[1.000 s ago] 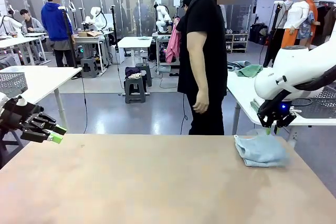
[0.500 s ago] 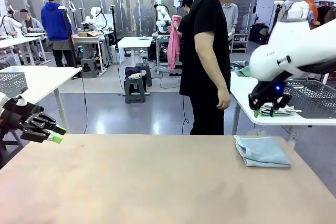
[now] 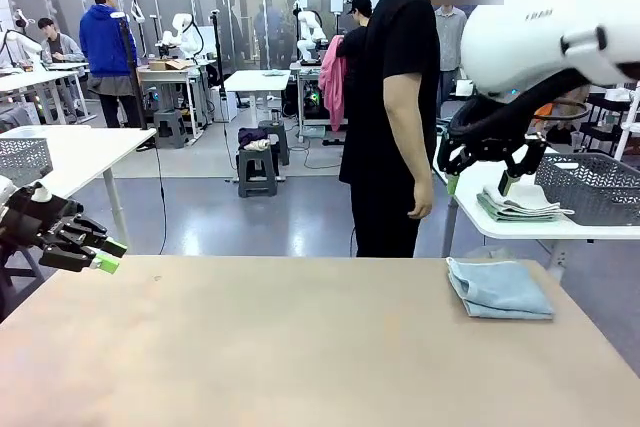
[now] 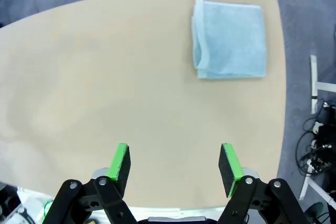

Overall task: Fold the towels and place them in the basket.
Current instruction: Place the folded Towel with hook on the right side of the table, then when a person lays out a Towel with hook on the table, fold it in half twice.

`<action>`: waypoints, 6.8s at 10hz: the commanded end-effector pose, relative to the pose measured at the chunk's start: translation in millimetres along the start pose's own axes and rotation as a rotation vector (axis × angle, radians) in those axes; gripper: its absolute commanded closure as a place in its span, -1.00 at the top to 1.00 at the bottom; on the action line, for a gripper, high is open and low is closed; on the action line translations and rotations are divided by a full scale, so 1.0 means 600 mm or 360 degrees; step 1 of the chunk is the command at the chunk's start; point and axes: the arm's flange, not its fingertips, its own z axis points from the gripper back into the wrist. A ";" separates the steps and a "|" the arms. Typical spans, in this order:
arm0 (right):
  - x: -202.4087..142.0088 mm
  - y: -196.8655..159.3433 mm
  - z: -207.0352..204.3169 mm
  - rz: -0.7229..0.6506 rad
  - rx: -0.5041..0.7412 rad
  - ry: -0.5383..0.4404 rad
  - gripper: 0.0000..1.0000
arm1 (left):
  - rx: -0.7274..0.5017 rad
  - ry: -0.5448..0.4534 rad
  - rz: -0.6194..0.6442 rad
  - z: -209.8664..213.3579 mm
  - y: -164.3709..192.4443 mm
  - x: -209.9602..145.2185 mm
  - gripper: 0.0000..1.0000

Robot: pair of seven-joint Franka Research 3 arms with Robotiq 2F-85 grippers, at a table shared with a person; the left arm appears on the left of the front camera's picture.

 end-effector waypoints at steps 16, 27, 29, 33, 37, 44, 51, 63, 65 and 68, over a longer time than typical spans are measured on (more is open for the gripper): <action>-0.016 -0.019 0.032 0.0067 0.0074 0.0016 0.70 | 0.0006 -0.0006 -0.0010 0.003 -0.001 0.002 0.04; -0.016 -0.019 0.032 0.0067 0.0074 0.0016 0.70 | 0.0006 -0.0006 -0.0010 0.003 -0.001 0.002 0.04; -0.016 -0.019 0.032 0.0067 0.0074 0.0016 0.70 | 0.0006 -0.0006 -0.0010 0.003 -0.001 0.002 0.04; -0.016 -0.019 0.032 0.0067 0.0074 0.0016 0.70 | 0.0006 -0.0006 -0.0010 0.003 -0.001 0.002 0.04; -0.016 -0.019 0.032 0.0067 0.0074 0.0016 0.70 | 0.0006 -0.0006 -0.0010 0.003 -0.001 0.002 0.04; -0.016 -0.019 0.032 0.0067 0.0074 0.0016 0.70 | 0.0006 -0.0006 -0.0010 0.003 -0.001 0.002 0.04; -0.016 -0.019 0.032 0.0067 0.0074 0.0016 0.70 | 0.0006 -0.0006 -0.0010 0.003 -0.001 0.002 0.04; -0.045 0.064 0.093 0.0945 0.0029 -0.0272 0.70 | 0.0294 0.0409 -0.0290 0.031 -0.108 0.141 0.44; -0.076 0.111 0.109 0.1465 0.0107 -0.0324 0.70 | 0.0373 0.0533 -0.0398 0.020 -0.169 0.200 0.84; -0.123 0.162 0.076 0.1970 0.0196 -0.0193 0.70 | 0.0291 0.0821 -0.0456 -0.027 -0.226 0.249 1.00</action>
